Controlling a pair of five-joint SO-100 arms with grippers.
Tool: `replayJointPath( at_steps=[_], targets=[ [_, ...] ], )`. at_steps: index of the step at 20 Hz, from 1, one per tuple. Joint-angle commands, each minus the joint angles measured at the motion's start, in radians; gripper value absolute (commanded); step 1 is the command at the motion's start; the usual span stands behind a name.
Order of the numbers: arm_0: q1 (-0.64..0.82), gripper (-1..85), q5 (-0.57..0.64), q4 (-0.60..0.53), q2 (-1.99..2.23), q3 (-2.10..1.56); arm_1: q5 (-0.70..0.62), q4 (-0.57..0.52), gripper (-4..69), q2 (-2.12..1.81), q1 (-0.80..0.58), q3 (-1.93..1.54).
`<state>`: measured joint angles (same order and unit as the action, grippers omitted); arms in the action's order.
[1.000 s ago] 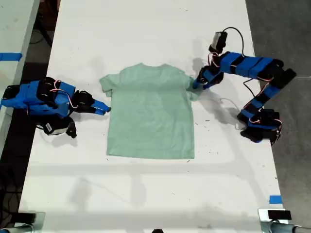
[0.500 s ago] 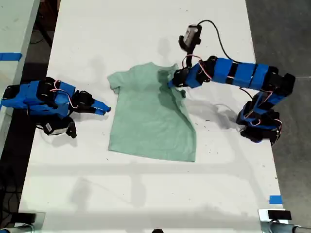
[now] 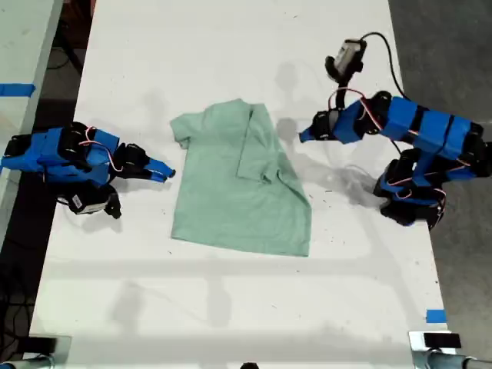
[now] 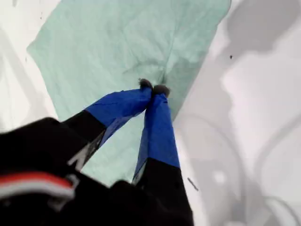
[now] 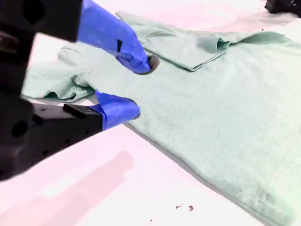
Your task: Fold t shirt
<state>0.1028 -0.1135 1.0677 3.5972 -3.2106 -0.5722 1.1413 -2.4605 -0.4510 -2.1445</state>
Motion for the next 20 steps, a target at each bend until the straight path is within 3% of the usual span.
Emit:
replayJointPath(
  at_steps=[1, 3, 4, 6, 12, 20],
  targets=[
    [0.006, 11.9, 0.006, 0.005, 0.006, 0.003, 0.118, -0.061, -0.6, -0.497, 0.117, -0.474],
    [0.006, 11.9, 0.006, 0.005, 0.006, 0.003, 0.143, 0.003, -0.5, -0.862, 0.144, -0.752],
    [0.005, 11.9, 0.006, 0.005, 0.006, 0.003, 0.133, 0.084, -0.5, -1.057, 0.133, -0.876],
    [0.006, 11.9, 0.006, 0.005, 0.006, 0.003, 0.110, 0.066, -0.4, -1.054, 0.126, -0.946],
    [0.005, 11.9, 0.006, 0.005, 0.006, 0.003, 0.215, 0.109, -0.3, -1.054, 0.178, -0.945],
    [0.005, 11.9, 0.008, 0.005, 0.006, 0.003, 0.213, 0.107, -0.3, -1.054, 0.178, -0.945]
  ],
)
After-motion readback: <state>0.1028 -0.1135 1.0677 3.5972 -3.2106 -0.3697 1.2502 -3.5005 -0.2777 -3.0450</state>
